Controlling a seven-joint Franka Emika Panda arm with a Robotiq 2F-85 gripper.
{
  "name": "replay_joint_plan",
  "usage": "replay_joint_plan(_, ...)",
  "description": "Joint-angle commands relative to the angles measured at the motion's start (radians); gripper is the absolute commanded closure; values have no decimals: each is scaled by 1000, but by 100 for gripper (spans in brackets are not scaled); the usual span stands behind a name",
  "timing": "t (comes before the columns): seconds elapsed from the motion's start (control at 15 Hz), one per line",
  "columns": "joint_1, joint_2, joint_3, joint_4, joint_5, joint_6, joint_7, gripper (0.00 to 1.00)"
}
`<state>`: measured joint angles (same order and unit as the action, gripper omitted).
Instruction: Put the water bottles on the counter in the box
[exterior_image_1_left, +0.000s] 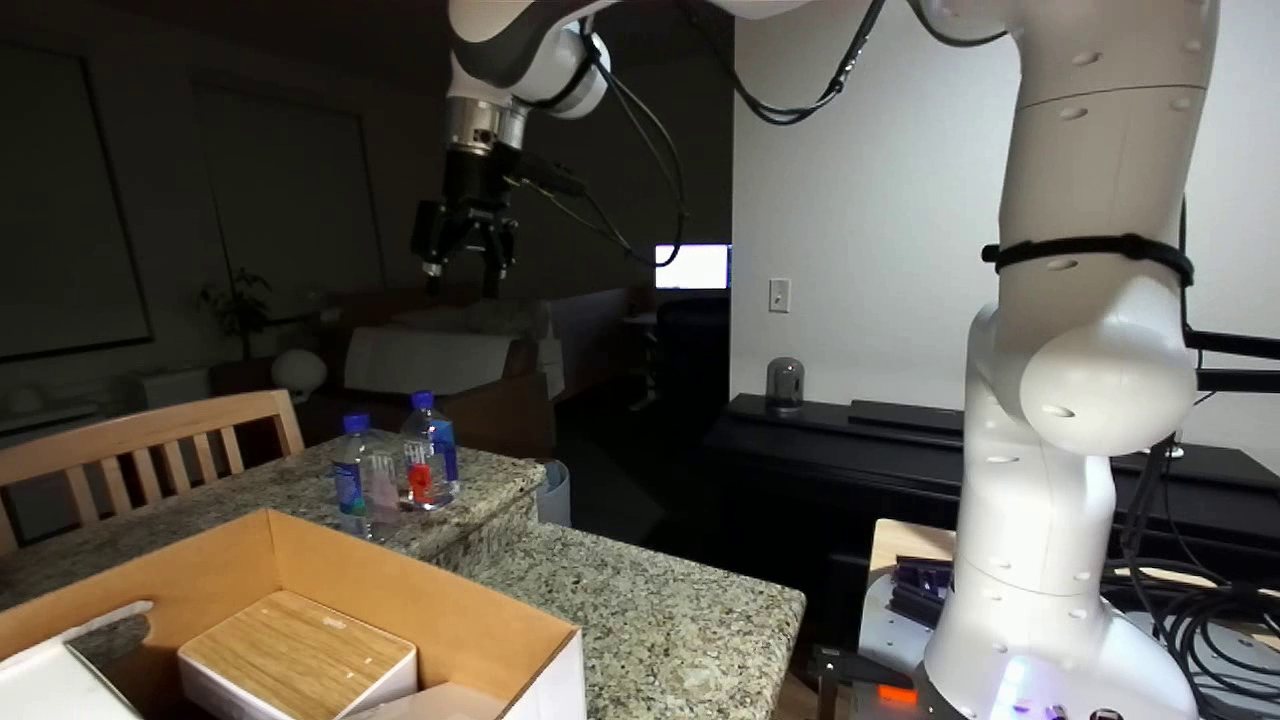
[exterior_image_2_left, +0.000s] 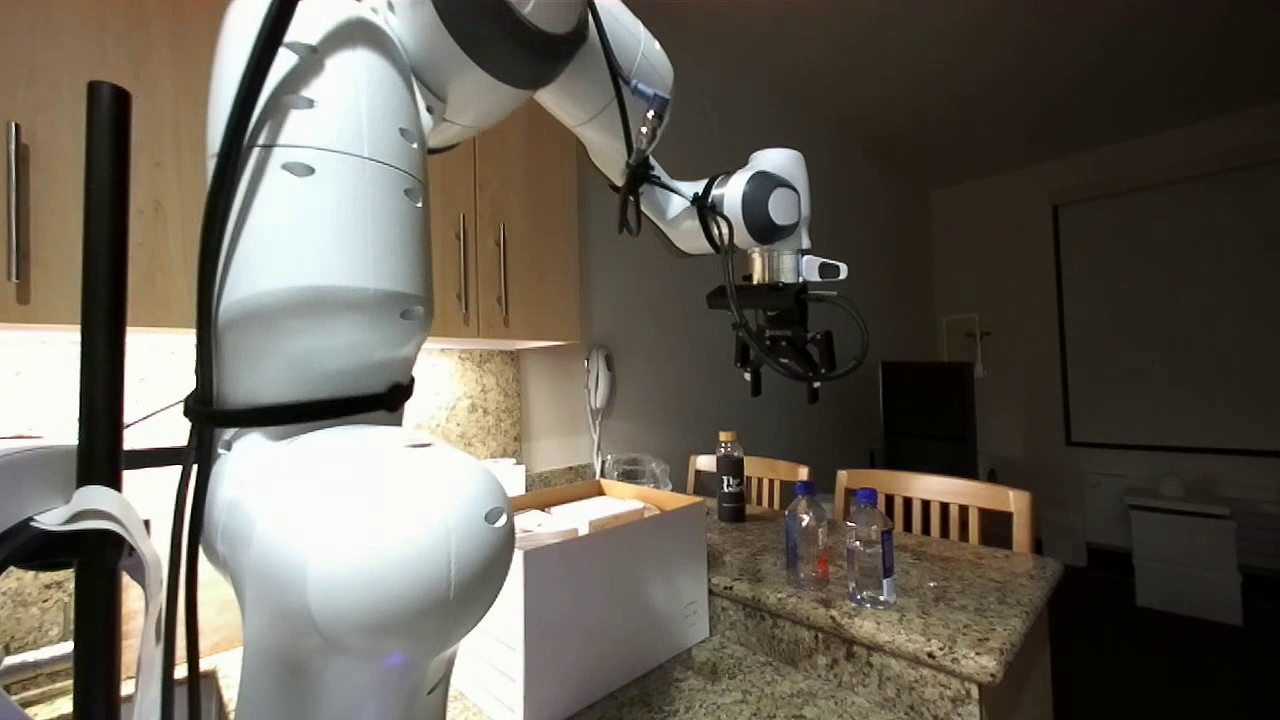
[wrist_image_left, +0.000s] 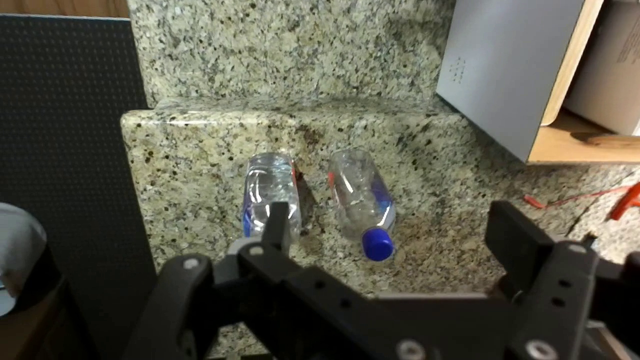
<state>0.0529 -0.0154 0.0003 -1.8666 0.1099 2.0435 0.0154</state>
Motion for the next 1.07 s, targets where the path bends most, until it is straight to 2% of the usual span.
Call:
replay_joint_plan(0.0,-6,143,12,176,-104,-71,105,0)
replay_joint_plan(0.13,-4,188,9,232,-126,-128,113,0)
replay_joint_plan(0.2,-7,138,12,157,-96,-66,79,0)
replay_joint_plan(0.6,-8,201,9,237,-104,-121,84,0)
replay_joint_plan(0.8,-18,269,6,325,-74,-197,70,0)
replay_joint_plan(1.0,-22,347,1,419,-89,-239,83,0)
